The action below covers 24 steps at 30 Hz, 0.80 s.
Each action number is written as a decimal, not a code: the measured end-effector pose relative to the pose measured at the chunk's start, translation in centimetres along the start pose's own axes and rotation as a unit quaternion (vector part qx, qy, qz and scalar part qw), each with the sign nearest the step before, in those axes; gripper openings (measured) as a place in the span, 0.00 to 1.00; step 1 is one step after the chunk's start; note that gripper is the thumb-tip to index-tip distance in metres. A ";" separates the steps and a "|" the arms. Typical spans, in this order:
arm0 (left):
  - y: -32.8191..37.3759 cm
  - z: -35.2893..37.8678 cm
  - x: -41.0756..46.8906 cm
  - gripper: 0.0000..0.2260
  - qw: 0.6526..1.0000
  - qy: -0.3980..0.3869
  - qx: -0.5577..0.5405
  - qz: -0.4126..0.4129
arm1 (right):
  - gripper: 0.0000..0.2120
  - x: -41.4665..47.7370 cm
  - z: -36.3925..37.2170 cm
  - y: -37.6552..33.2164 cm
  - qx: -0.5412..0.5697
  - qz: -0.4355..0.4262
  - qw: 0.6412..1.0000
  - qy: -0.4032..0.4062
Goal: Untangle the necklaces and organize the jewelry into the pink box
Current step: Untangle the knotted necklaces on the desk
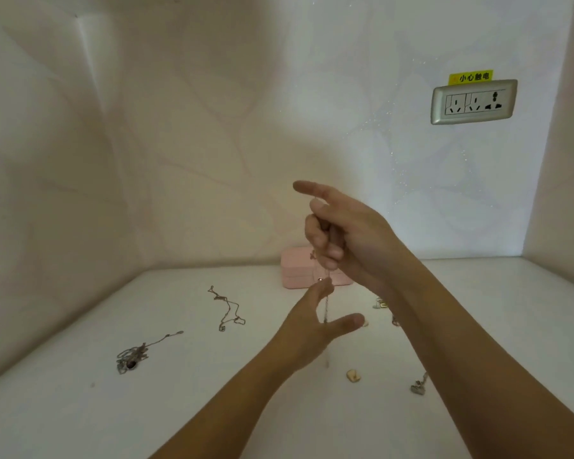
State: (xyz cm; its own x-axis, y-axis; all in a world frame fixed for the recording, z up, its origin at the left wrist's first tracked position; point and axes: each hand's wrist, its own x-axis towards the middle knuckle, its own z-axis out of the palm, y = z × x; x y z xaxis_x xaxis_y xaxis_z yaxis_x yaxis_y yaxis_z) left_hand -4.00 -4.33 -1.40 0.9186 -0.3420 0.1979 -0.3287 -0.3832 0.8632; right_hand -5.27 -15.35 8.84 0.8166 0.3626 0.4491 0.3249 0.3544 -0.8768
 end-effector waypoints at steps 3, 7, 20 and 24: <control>0.3 -0.7 -0.7 0.08 0.996 0.003 -0.091 -0.011 | 0.14 0.4 -0.4 -1.6 0.015 -0.013 1.000 0.018; -0.4 -2.6 -2.4 0.14 0.990 -0.036 -0.125 -0.060 | 0.13 0.7 -2.5 -1.7 -0.005 0.017 0.993 0.114; -1.0 -3.1 -8.3 0.16 0.933 -0.135 0.330 -0.051 | 0.09 0.5 -6.8 9.0 -0.164 0.295 0.906 0.255; -0.7 -2.7 -8.5 0.15 0.923 -0.145 0.357 -0.019 | 0.10 0.2 -7.2 10.3 -0.257 0.263 0.881 0.298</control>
State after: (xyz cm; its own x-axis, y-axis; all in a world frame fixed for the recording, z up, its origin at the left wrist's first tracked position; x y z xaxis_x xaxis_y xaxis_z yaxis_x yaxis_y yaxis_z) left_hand -10.95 1.16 -2.40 0.8696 -0.4914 -0.0477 -0.4526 -0.8321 0.3205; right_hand 1.67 -17.85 -1.38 0.9744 -0.2107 -0.0781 -0.1251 -0.2199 -0.9675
